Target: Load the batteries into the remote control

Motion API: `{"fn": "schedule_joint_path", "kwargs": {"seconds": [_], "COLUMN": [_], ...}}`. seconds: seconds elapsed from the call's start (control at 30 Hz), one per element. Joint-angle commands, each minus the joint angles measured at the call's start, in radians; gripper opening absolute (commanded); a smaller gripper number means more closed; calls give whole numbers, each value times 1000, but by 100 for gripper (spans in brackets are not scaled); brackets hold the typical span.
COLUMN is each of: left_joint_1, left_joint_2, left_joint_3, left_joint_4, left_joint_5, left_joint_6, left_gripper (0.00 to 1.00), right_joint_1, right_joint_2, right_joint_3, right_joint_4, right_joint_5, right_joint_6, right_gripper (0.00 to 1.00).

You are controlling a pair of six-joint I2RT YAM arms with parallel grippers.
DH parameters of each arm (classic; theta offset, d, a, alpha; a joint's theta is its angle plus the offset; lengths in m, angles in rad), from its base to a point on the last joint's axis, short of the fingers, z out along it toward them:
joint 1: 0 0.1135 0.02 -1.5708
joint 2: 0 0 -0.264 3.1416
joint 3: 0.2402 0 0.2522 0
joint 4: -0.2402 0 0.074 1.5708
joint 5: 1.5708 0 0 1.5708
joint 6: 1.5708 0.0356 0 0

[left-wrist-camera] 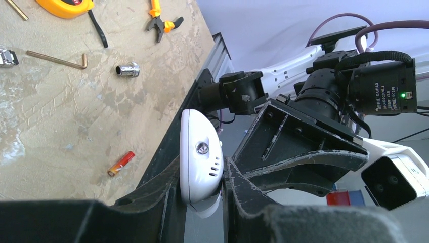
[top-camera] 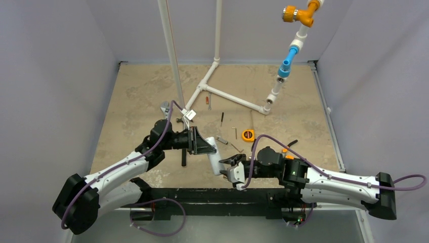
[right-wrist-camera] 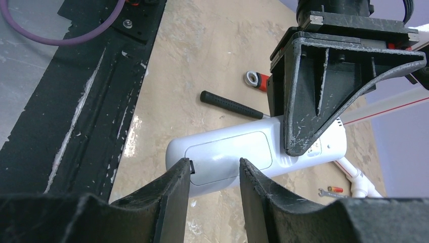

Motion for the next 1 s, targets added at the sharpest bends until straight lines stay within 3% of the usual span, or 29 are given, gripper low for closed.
{"fn": "schedule_joint_path", "kwargs": {"seconds": [0.0,0.97], "left_joint_1": [-20,-28], "left_joint_2": [3,37], "left_joint_3": [20,33], "left_joint_4": [43,51], "left_joint_5": [54,55], "left_joint_6": [-8,-5], "left_gripper": [0,0], "right_joint_1": [-6,-7], "right_joint_2": [-23,-66], "right_joint_3": [2,2], "right_joint_4": [63,44], "right_joint_5": [66,84], "right_joint_6": [-14,-6], "right_gripper": [37,37]}}
